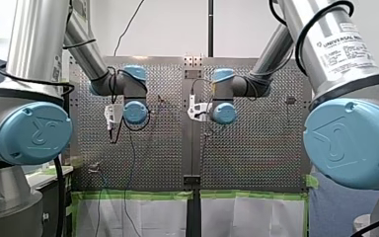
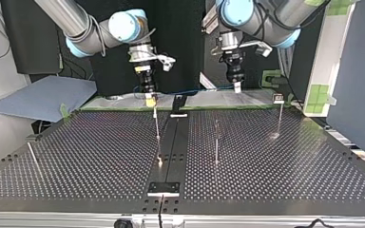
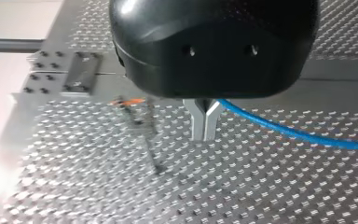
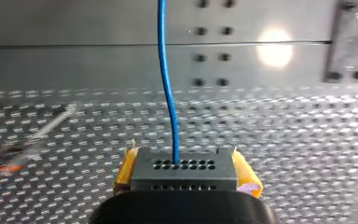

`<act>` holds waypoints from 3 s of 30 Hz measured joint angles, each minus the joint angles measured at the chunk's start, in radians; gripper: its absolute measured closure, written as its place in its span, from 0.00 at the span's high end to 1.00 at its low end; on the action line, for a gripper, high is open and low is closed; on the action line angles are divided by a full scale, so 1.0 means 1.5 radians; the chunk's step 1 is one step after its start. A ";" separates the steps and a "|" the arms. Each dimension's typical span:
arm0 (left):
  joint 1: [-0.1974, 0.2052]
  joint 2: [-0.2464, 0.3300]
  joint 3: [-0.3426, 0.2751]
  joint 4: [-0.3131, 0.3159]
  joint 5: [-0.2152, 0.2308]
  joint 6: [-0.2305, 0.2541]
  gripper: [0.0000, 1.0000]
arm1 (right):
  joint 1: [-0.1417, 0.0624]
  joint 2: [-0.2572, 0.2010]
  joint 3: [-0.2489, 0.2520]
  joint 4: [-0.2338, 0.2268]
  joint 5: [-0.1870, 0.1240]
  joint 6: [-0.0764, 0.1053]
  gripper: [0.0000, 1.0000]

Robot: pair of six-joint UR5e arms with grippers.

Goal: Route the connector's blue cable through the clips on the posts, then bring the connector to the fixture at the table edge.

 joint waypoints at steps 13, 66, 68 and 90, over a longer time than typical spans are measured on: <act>0.027 -0.027 0.069 -0.010 0.011 0.000 0.00 | -0.019 -0.052 -0.047 0.061 -0.019 0.007 0.00; 0.116 -0.078 0.191 -0.038 0.150 -0.026 0.00 | -0.056 0.001 -0.110 0.064 -0.053 0.027 0.00; 0.117 -0.078 0.193 -0.038 0.153 -0.026 0.00 | -0.059 0.002 -0.112 0.063 -0.053 0.028 0.00; 0.144 -0.127 0.236 -0.061 0.184 -0.050 0.00 | -0.086 0.036 -0.134 0.059 -0.062 0.028 0.00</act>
